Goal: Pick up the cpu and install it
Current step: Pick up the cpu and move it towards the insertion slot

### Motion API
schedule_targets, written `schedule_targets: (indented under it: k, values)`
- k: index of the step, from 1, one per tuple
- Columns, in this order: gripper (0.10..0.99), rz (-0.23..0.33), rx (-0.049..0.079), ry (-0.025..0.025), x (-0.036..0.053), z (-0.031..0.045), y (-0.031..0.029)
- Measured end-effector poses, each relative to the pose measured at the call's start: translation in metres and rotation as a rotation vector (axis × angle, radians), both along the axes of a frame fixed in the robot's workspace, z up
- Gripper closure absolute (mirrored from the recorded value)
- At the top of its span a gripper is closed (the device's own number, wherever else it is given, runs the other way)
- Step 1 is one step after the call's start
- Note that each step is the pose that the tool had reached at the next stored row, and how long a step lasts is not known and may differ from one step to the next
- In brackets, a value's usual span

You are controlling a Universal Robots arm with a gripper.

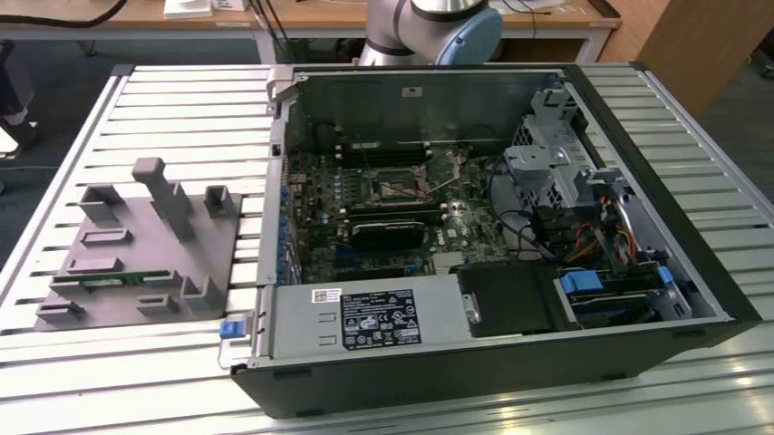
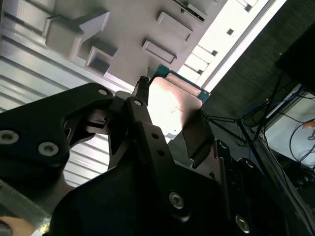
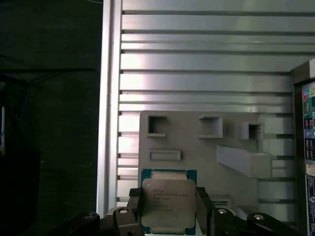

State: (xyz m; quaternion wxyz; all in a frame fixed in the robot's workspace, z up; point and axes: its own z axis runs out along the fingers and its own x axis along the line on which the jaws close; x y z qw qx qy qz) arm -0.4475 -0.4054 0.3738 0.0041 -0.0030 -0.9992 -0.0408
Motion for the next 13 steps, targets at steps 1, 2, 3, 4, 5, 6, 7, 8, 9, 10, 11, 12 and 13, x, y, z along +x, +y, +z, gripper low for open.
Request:
schedule_targets:
  k: [1, 2, 3, 4, 5, 6, 7, 8, 9, 10, 11, 12, 13]
  values:
    - [0.557, 0.0, 0.0, 0.0, 0.0, 0.0024, 0.0]
    - [0.557, 0.0, 0.0, 0.0001, 0.0, 0.0046, 0.0]
    - [0.557, 0.0, 0.0, 0.0, 0.0, 0.007, 0.0]
    - [0.557, 0.0, 0.0, 0.0001, 0.0, 0.0096, 0.0001]
    - [0.557, 0.0, 0.0, 0.0001, 0.0, 0.0123, 0.0001]
    - [0.557, 0.0, 0.0, 0.0, 0.0, 0.0151, 0.0002]
    - [0.557, 0.0, 0.0, 0.0, 0.0, 0.0178, 0.0003]
    - [0.557, 0.0, 0.0, 0.0001, 0.0, 0.0206, 0.0003]
    - [0.557, 0.0, 0.0, 0.0001, 0.0, 0.0235, 0.0004]
    - [0.557, 0.0, 0.0, 0.0, 0.0, 0.0263, 0.0004]
    - [0.557, 0.0, 0.0, 0.0, 0.0, 0.0293, 0.0004]
    - [0.557, 0.0, 0.0, 0.0001, 0.0, 0.0323, 0.0005]
    - [0.557, 0.0, 0.0, 0.0002, 0.0, 0.0355, 0.0006]
